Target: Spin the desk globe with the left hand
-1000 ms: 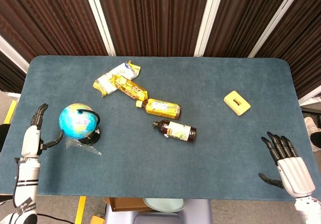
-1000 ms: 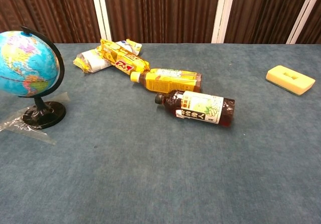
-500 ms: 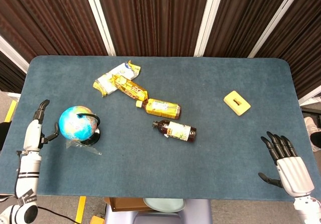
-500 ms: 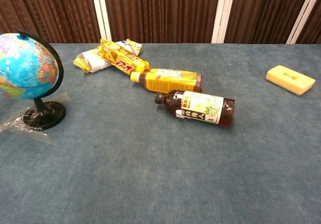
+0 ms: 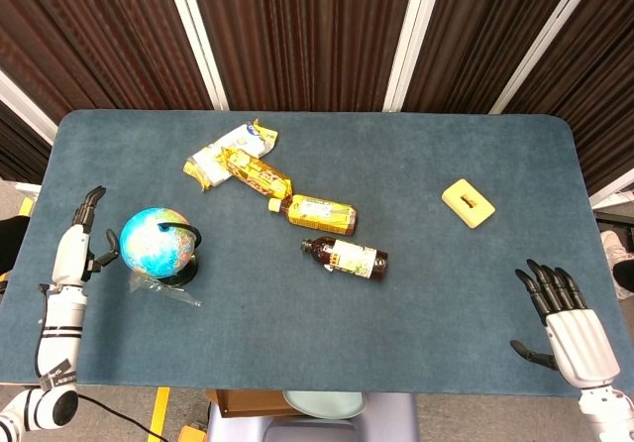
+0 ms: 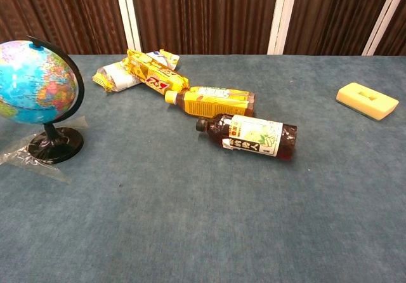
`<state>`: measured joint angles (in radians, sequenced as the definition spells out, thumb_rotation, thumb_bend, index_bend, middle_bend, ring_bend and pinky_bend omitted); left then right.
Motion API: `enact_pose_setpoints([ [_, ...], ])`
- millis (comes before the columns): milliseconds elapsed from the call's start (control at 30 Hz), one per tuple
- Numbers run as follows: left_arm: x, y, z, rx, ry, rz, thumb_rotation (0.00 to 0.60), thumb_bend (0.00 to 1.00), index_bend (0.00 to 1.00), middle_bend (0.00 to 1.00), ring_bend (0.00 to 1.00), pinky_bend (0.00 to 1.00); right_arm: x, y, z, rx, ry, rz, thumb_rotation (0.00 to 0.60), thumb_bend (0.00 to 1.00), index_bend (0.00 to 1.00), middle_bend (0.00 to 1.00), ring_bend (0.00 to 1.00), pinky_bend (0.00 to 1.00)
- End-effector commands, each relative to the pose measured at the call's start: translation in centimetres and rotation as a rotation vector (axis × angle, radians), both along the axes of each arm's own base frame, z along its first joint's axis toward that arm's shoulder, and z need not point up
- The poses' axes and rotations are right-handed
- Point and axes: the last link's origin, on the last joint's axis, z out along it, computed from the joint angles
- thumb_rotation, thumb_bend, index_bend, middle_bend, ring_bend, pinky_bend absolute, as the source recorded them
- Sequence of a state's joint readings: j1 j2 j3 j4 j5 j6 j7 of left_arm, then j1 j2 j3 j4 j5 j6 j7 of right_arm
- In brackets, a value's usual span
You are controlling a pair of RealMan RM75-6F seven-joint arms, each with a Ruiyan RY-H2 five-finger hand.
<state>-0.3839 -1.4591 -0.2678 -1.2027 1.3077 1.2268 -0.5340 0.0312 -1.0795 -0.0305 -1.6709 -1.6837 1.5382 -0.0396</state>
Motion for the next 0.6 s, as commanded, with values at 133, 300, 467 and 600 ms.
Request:
enact_pose_setpoints([
  [133, -1.4, -4.2, 2.4, -0.024, 0.165, -0.002, 0.6, 0.36, 0.0, 0.0, 0.0, 0.0, -0.2, 0.1, 0.1, -0.004, 0.011, -0.022, 0.6, 0.11, 0.0, 0.0, 0.0, 0.0],
  [300, -1.5, -11.1, 3.6, -0.2, 0.428, 0.021, 0.6, 0.37, 0.0, 0.0, 0.0, 0.0, -0.3, -0.1, -0.2, 0.004, 0.025, -0.041, 0.6, 0.11, 0.0, 0.0, 0.0, 0.0],
  [467, -0.6, -12.7, 3.9, -0.155, 0.609, 0.036, 0.6, 0.38, 0.0, 0.0, 0.0, 0.0, -0.2, -0.2, -0.4, 0.027, 0.024, -0.04, 0.6, 0.11, 0.0, 0.0, 0.0, 0.0],
  [600, -0.4, -12.9, 3.5, -0.151, 0.629, 0.022, 0.6, 0.38, 0.0, 0.0, 0.0, 0.0, -0.2, -0.2, -0.3, 0.028, 0.02, -0.038, 0.6, 0.11, 0.0, 0.0, 0.0, 0.0],
])
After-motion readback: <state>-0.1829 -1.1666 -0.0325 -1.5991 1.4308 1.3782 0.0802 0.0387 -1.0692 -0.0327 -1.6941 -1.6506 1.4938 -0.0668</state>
